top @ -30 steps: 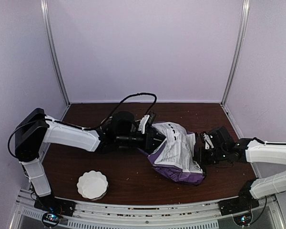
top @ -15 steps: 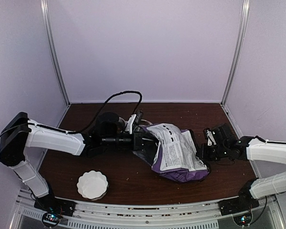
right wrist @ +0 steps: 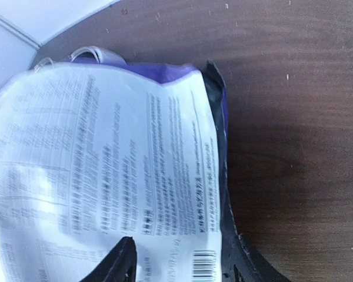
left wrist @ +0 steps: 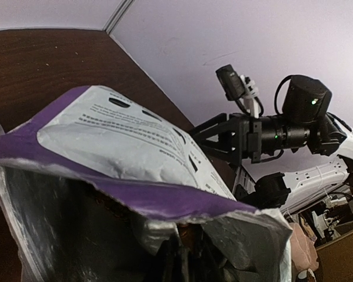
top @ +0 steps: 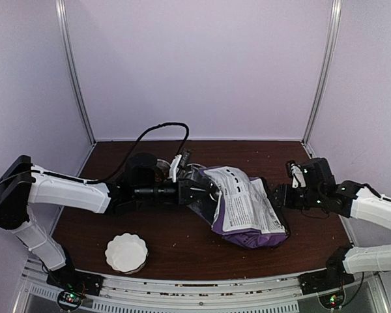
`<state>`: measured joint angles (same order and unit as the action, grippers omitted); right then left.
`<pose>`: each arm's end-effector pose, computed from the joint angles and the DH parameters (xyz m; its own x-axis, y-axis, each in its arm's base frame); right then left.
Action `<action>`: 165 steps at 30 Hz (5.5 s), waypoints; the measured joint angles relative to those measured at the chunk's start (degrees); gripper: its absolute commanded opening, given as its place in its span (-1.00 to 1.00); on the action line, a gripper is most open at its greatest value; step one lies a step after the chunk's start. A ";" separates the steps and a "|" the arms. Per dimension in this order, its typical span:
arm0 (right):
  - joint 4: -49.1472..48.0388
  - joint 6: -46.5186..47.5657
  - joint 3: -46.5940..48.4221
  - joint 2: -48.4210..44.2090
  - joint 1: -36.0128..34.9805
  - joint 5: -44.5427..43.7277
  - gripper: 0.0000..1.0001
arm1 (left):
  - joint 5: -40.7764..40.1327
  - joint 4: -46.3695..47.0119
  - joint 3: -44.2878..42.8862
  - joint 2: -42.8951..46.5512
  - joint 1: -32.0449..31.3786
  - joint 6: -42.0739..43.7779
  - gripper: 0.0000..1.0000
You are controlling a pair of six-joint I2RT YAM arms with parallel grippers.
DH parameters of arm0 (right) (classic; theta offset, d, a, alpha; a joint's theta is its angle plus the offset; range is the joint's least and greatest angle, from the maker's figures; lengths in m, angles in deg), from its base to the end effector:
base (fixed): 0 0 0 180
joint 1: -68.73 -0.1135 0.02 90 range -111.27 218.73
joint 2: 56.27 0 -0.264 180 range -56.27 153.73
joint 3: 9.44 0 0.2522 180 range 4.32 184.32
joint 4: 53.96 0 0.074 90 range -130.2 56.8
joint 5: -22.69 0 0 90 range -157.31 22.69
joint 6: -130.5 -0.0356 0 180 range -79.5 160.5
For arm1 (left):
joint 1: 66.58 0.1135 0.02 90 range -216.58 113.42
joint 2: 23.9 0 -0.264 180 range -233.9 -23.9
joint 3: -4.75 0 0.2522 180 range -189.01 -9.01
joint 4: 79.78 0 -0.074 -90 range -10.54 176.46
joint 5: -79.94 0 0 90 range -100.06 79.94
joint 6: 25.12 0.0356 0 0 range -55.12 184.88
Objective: Serve the pet food
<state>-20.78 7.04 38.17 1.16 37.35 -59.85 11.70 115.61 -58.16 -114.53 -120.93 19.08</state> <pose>0.1737 0.1114 0.2184 -0.8151 0.1432 -0.5613 -0.1773 0.8608 0.4771 0.1937 -0.2927 0.2373 -0.7791 -0.0561 -0.6243 0.5841 0.2966 -0.7556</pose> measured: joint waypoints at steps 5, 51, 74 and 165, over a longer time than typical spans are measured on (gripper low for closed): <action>1.86 2.16 6.23 -6.73 -1.49 -0.09 0.34 | 0.20 -0.07 0.00 0.00 -0.02 0.02 -1.00; 12.31 4.26 30.01 12.02 -31.12 -33.09 -1.00 | -0.02 1.16 3.15 9.14 1.16 -3.17 -1.00; 12.13 1.53 27.36 8.74 -28.59 -33.07 -1.00 | 5.88 16.87 6.45 11.39 2.58 -11.39 -1.00; 11.19 1.53 26.51 8.15 -27.08 -31.26 -1.00 | -25.99 -41.05 -19.76 -1.46 12.15 27.67 -1.00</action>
<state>-9.59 8.57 64.68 9.31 10.27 -91.10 -14.29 74.56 -77.92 -115.99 -108.77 46.75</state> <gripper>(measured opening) 0.008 0.103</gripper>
